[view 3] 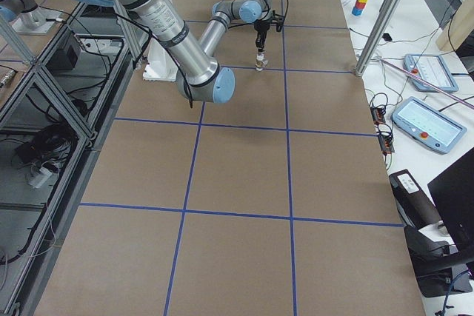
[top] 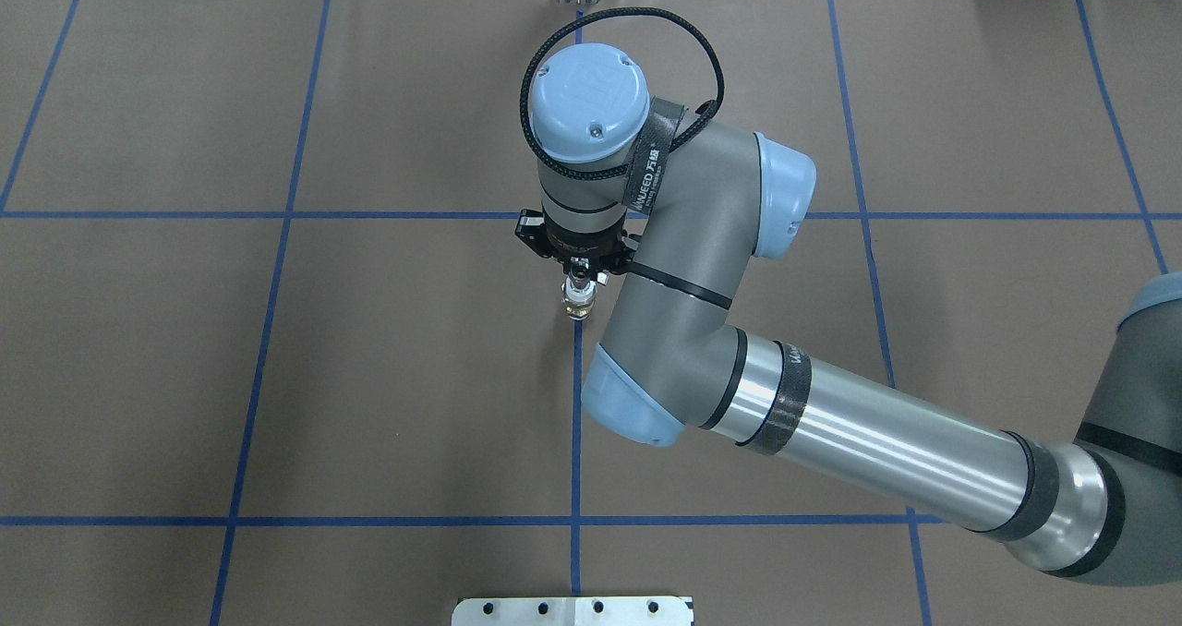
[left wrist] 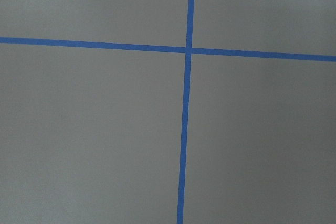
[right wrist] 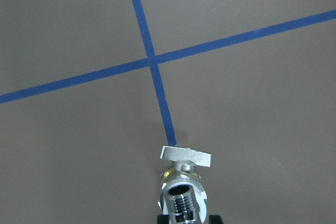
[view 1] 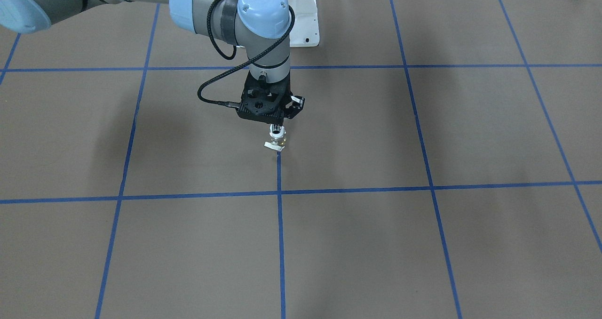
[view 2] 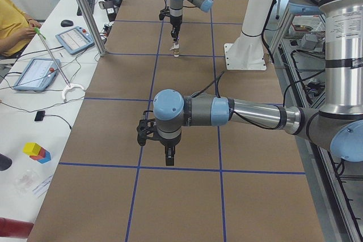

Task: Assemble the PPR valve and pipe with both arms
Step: 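Press the chrome fitting down into the valve with the right gripper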

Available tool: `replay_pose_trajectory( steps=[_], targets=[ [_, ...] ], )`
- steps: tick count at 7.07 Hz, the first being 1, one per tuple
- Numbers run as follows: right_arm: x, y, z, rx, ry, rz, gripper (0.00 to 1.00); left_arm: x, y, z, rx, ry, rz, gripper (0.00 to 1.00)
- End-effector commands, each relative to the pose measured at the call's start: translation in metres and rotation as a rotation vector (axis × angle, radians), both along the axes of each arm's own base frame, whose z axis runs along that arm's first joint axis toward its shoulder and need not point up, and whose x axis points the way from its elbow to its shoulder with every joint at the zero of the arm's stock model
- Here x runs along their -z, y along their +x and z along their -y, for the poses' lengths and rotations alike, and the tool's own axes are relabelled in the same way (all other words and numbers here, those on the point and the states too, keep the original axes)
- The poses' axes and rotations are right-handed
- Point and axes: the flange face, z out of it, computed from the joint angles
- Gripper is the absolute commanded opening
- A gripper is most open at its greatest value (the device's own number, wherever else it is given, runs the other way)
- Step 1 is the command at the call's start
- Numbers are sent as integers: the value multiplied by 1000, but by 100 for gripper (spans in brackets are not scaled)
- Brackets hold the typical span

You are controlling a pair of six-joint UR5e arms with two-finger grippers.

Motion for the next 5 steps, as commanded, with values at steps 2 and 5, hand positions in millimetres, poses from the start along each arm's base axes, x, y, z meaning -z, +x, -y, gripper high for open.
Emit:
replay_pose_trajectory(
  steps=[2, 5],
  targets=[
    [-1, 0, 0, -4, 3, -2, 0, 0, 0, 0, 0, 0, -1, 100],
    [-3, 0, 1, -12, 6, -10, 20, 1, 0, 1, 0, 3, 0, 100]
  ],
)
